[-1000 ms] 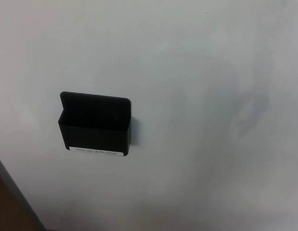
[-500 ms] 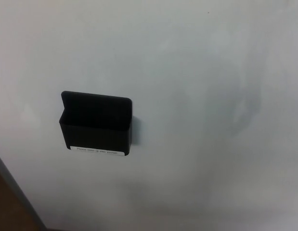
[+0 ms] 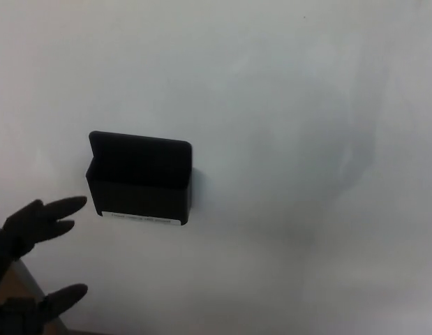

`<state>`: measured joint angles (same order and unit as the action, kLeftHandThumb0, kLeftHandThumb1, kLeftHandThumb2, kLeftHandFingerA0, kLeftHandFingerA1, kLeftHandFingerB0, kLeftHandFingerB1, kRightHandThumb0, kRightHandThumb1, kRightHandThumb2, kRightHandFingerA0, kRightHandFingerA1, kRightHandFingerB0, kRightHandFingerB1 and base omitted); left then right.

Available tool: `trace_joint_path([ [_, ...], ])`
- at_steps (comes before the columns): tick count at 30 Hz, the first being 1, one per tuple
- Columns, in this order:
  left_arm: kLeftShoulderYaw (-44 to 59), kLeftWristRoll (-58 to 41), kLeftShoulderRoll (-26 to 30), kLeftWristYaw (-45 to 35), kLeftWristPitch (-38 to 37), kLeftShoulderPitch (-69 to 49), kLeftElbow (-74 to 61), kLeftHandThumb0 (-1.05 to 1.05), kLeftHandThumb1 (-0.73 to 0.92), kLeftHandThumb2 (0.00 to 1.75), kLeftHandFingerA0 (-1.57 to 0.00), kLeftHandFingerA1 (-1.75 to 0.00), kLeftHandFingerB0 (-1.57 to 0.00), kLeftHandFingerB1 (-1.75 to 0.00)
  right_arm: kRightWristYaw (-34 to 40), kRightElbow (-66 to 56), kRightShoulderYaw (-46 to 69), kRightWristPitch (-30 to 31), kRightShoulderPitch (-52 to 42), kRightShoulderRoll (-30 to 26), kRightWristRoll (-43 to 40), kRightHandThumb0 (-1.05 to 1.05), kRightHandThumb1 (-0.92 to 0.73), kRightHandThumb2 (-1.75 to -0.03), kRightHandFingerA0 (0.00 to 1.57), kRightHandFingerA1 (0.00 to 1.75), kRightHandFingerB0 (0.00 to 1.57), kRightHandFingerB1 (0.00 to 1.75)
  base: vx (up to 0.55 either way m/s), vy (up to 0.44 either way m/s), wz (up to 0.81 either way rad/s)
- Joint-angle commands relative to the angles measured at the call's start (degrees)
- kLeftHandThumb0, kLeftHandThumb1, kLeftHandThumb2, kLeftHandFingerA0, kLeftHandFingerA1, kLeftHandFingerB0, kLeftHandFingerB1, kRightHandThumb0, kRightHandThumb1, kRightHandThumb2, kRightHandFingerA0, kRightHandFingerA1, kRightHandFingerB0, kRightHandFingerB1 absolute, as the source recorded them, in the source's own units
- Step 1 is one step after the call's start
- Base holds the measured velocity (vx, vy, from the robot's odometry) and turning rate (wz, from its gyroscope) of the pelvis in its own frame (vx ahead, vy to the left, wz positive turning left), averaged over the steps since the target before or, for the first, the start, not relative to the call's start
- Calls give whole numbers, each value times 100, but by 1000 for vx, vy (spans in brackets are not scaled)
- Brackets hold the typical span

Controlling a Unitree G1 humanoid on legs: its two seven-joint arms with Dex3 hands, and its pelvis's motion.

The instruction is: A magnetic marker holder is on the left hand side of the white board, the robot put the index and middle finger into the opening of the container and pull off the magnetic holder and hand it to a human on the left hand side.

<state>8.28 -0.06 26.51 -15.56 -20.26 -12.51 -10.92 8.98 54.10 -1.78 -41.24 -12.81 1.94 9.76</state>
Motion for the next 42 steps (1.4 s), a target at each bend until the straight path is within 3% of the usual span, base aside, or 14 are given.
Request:
trace_joint_path([
  [1,-578,1249,1194,-1022,710,1602,-910,-75,56,58,-27,-31,-23,-29,459,584,65,-968,242,-174,152,-55,-72,-62,63,44,33,33,0,0,0],
  [4,-969,1519,1338,-1216,1009,2153,-802,-75,55,58,-23,-30,-22,-28,523,685,72,-1029,254,-179,160,-58,-73,-62,63,44,35,33,0,0,0],
  [5,-1282,1750,1391,-1384,1225,2590,-668,-34,23,87,-7,-50,-6,-48,547,734,83,-1063,256,-186,155,-61,-60,-89,58,57,29,47,0,0,0],
  [6,-1403,1815,1420,-1470,1359,2730,-626,-75,55,59,-21,-30,-18,-27,544,769,91,-1086,267,-178,140,-59,-60,-88,58,57,30,47,0,0,0],
  [9,-1596,1874,1497,-1563,1594,2923,-588,-75,55,59,-21,-30,-18,-27,557,859,103,-1149,298,-165,129,-59,-60,-88,58,57,30,47,0,0,0],
  [11,-2019,2189,1333,-1650,1784,3319,-242,-37,26,89,0,-47,0,-46,679,913,79,-1178,325,-169,211,-58,-58,-88,58,58,33,48,0,0,0],
  [12,-2130,2247,1279,-1611,1775,3427,-119,-77,57,59,-19,-30,-18,-27,694,925,78,-1194,335,-171,220,-56,-58,-88,57,58,32,48,0,0,0],
  [20,-2456,2449,1148,-1448,1732,3735,224,-81,59,59,-19,-30,-18,-28,706,1050,88,-1278,425,-195,195,-56,-58,-88,57,58,33,48,0,0,0],
  [21,-2514,2498,1128,-1467,1737,3797,305,-38,22,89,-1,-48,0,-47,712,1051,93,-1269,439,-191,187,-57,-58,-88,57,57,35,48,0,0,0],
  [27,-2598,2527,1124,-1644,1867,3906,487,-38,23,89,0,-48,0,-47,770,1121,85,-1312,489,-193,209,-57,-58,-88,57,57,34,48,0,0,0],
  [28,-2561,2458,1221,-1834,1989,3912,428,-79,60,59,-22,-31,-15,-26,759,1118,88,-1324,498,-198,201,-56,-58,-88,57,58,35,49,0,0,0],
  [34,-2439,2107,1508,-2619,2409,4116,160,-80,47,82,-23,-44,-13,-37,786,1115,92,-1328,534,-223,214,-56,-58,-88,58,58,35,49,0,0,0],
  [35,-2340,1811,1628,-2998,2720,4245,-12,-72,54,57,-29,-35,-26,-30,794,1121,87,-1314,553,-234,227,-59,-57,-88,57,58,35,49,0,0,0],
  [42,-1726,733,2187,-4108,3677,4947,-646,-70,53,57,-34,-37,-26,-30,909,1150,16,-1263,608,-283,359,-60,-58,-89,57,58,36,49,0,0,0],
])
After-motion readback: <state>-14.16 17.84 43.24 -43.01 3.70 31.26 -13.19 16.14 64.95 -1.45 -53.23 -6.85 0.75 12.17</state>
